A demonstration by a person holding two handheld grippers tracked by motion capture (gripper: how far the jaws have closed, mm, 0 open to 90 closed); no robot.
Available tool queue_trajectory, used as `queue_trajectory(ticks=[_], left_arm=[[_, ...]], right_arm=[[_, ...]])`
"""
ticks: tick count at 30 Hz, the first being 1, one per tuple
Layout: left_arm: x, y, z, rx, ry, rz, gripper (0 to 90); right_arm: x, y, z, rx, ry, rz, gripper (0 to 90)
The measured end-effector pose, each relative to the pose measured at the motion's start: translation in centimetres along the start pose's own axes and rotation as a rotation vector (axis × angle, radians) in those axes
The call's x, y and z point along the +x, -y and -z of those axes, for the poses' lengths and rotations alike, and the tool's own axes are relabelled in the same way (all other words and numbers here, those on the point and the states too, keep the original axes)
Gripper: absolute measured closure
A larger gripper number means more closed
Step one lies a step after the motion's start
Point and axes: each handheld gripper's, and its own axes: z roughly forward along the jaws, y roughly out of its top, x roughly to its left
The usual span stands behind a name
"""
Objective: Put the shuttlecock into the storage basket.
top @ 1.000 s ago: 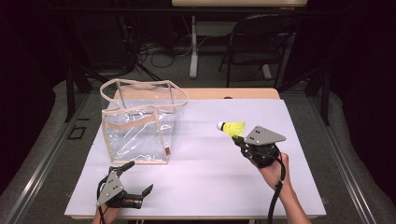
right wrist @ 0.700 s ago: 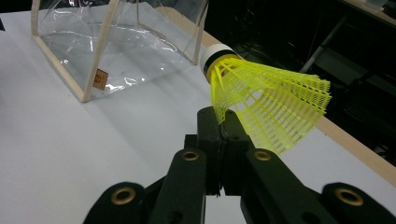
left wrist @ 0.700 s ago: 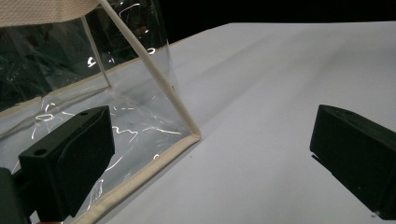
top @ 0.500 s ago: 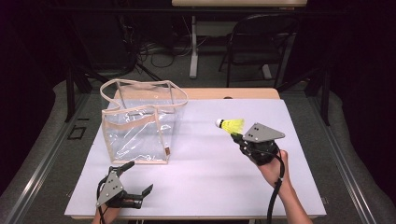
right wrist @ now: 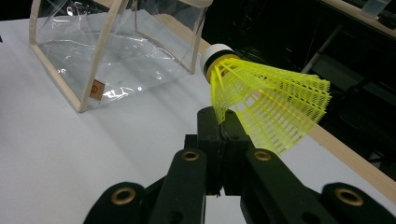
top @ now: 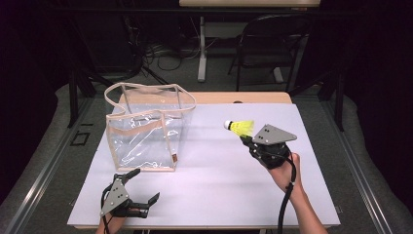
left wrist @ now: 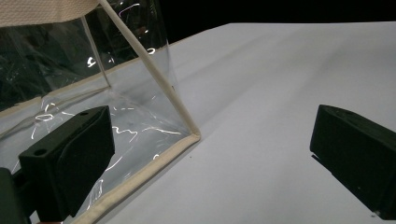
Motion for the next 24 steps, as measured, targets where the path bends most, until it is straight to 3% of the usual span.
queue_trajectory(ticks=[24], left_arm=[[0.0,0.0,0.0,-0.002,0.004,-0.002,0.0]], right_arm=[[-0.4,-1.9,-0.7,-0.016,-0.005,0.015,89.4]])
